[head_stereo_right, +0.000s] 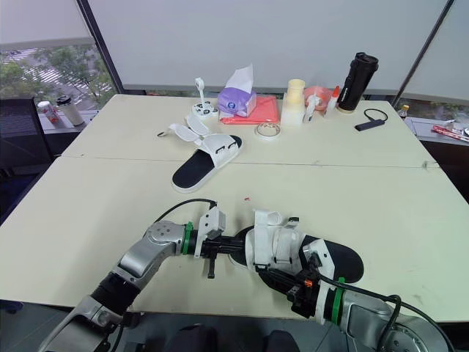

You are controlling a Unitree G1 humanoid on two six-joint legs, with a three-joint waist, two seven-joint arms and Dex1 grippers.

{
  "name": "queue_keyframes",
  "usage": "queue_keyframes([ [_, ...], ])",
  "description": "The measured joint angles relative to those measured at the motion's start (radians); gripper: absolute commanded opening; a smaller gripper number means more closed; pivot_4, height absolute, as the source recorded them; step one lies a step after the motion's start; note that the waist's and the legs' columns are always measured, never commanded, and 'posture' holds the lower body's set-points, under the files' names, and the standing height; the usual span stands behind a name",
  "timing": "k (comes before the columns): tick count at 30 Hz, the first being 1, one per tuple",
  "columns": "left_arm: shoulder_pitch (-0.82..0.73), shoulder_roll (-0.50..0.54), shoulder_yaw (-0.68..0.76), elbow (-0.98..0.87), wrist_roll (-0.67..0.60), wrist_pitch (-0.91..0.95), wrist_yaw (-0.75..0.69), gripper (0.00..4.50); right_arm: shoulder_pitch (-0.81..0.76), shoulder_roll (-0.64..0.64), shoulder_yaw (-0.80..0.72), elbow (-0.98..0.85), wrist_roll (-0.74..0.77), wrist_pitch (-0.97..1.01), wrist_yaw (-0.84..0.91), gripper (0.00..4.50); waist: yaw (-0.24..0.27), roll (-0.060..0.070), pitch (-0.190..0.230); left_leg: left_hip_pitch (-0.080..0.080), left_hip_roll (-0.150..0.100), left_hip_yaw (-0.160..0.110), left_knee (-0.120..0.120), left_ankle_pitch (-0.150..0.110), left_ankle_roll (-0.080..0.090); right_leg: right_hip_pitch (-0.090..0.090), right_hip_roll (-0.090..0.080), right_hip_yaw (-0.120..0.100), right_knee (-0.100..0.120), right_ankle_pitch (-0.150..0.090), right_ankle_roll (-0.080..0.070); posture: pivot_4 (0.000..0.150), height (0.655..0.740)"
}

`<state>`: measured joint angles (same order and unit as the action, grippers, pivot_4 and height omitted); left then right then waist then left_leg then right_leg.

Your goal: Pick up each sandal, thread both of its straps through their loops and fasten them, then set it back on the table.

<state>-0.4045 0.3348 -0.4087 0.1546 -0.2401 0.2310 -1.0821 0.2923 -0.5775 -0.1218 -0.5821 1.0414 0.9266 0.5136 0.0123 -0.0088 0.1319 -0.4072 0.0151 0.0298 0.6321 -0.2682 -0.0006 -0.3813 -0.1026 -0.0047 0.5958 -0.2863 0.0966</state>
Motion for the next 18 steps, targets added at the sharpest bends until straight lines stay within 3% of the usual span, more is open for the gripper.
queue_keyframes([
  [18, 0.004, -0.003, -0.001, 0.003, 0.000, -0.003, 0.000, 0.00, 0.195, -0.164, 0.161, -0.021, -0.119, -0.046, 0.232, 0.05, 0.002, -0.002, -0.002, 0.000, 0.000, 0.000, 0.000, 0.000, 0.000, 0.000, 0.000, -0.001, -0.001, 0.000, 0.000, 0.150, 0.7400],
])
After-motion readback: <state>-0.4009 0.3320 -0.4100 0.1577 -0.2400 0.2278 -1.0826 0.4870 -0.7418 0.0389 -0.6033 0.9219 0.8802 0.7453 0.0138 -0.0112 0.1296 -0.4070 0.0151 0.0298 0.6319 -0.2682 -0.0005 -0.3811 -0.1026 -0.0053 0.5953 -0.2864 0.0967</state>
